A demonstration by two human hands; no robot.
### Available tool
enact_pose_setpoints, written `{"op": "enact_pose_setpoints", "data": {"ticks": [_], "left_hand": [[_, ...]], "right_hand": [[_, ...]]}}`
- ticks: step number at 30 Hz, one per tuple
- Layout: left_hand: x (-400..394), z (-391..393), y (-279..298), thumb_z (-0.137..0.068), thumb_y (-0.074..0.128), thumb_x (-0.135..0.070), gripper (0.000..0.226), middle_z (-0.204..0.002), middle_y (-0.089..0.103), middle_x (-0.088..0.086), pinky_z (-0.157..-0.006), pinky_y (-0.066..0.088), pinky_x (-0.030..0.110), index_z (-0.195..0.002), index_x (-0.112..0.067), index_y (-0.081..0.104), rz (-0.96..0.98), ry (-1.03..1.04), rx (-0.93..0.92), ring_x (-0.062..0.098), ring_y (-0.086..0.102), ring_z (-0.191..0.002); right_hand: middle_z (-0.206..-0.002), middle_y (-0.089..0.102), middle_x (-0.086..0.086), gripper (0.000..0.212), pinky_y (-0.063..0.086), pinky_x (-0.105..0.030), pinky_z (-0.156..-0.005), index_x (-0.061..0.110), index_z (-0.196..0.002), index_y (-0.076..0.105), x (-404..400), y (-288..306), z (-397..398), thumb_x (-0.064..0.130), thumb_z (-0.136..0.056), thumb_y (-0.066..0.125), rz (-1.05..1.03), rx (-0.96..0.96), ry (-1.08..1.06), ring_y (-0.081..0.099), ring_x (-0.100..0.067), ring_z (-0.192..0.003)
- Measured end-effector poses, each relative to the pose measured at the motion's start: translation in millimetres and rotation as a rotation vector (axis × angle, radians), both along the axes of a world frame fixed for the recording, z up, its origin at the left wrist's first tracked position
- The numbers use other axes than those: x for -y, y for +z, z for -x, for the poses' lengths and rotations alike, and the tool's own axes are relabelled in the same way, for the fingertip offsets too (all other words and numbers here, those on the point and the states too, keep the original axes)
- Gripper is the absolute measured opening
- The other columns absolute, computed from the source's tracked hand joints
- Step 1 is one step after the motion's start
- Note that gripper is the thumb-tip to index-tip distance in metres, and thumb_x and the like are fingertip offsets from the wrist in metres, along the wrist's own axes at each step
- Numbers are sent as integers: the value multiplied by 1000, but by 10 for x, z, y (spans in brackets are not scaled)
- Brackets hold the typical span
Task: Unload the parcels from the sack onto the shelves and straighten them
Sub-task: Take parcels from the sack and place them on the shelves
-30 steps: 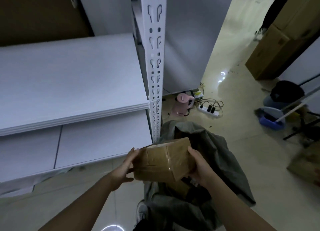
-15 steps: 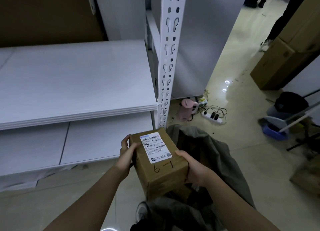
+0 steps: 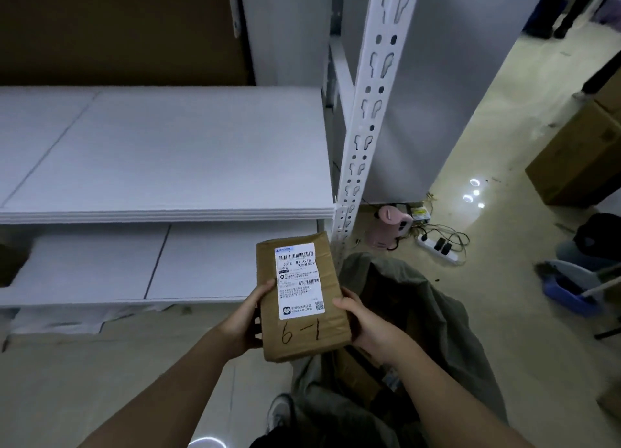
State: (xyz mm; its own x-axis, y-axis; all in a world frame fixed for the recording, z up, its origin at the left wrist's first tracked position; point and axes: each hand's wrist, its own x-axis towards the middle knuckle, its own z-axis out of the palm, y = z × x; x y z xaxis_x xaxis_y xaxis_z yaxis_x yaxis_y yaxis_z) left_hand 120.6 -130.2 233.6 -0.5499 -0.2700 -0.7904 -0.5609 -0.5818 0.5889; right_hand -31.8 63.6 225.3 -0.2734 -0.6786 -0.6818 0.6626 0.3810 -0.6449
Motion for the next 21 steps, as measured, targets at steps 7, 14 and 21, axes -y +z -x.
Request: {"op": "enact_pose_setpoints", "data": {"ticks": [7,14,21], "left_hand": [[297,-607,400,-67,60,-70,64,-105,71,5,-79,54,41,-111,-24,65,134,275,-18,27,66,-99],[799,-1367,867,-69,55,-76,62,-104,70,7,-78,48,36,-108,-29,66,229,387,-95,24,64,-90],[1525,-2645,1305,-78,48,-73,60,-109,67,2,-76,50,33,-120,-31,56,353,549,-146,19,62,-94]], "right_hand": [[-123,60,4,86,50,-41,-90,44,-141,30,833,391,-348,66,-68,70,-4,-244,273,56,-19,-112],[-108,68,11,61,54,-23,-58,41,-139,31,1777,859,-924,52,-87,59,139,-436,310,69,-3,-84],[-116,66,10,76,52,-38,-92,40,-128,41,2909,1397,-2203,71,-62,62,299,-473,392,63,-13,-107]]}}
